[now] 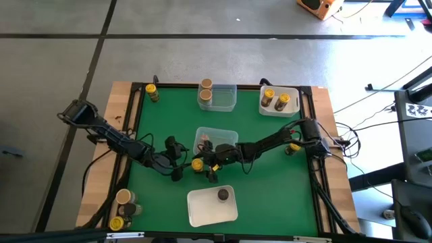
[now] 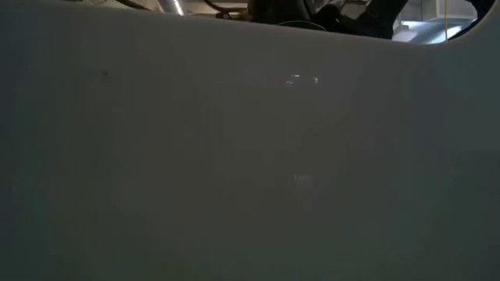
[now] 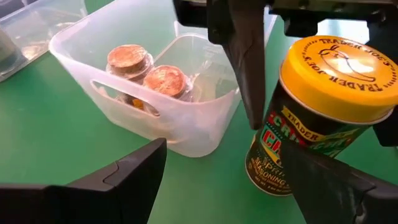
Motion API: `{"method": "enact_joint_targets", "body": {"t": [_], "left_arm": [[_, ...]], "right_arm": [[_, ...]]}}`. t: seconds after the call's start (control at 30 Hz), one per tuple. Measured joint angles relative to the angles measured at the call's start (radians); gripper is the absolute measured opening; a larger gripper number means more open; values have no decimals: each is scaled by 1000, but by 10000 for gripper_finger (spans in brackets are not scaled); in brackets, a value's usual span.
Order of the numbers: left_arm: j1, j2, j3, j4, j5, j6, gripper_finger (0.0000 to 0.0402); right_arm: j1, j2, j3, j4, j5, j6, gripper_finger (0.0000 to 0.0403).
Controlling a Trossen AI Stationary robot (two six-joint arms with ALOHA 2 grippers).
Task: Sort spices by type
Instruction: Put the yellow seasoning bottle into the top white bin
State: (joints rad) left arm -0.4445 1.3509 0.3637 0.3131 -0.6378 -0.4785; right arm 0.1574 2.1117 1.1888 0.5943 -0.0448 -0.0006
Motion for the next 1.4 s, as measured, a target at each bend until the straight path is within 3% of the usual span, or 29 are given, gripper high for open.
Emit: {"method": "enact_joint_targets", "body": {"t": [0.13, 0.4, 0.7, 1.03, 1.3, 1.4], "left_arm": [[-3, 0, 0, 14, 3, 14, 310], [-61, -56, 0, 13, 1, 30, 310], [-103, -141, 0, -90, -24, 7, 310], [-125, -141, 0, -94, -40, -15, 310], [-123, -141, 0, -91, -40, -18, 310], [-125, -141, 0, -93, -40, -43, 310]], "right_arm": [[0, -1, 4, 6, 0, -8, 228], [11, -84, 2, -78, 0, -35, 228], [85, -368, 3, -365, 92, -60, 228], [84, -643, 3, -823, 519, -54, 228], [28, -702, -40, -1085, 967, -51, 228], [-31, -704, -116, -1090, 1034, -18, 228]]}}
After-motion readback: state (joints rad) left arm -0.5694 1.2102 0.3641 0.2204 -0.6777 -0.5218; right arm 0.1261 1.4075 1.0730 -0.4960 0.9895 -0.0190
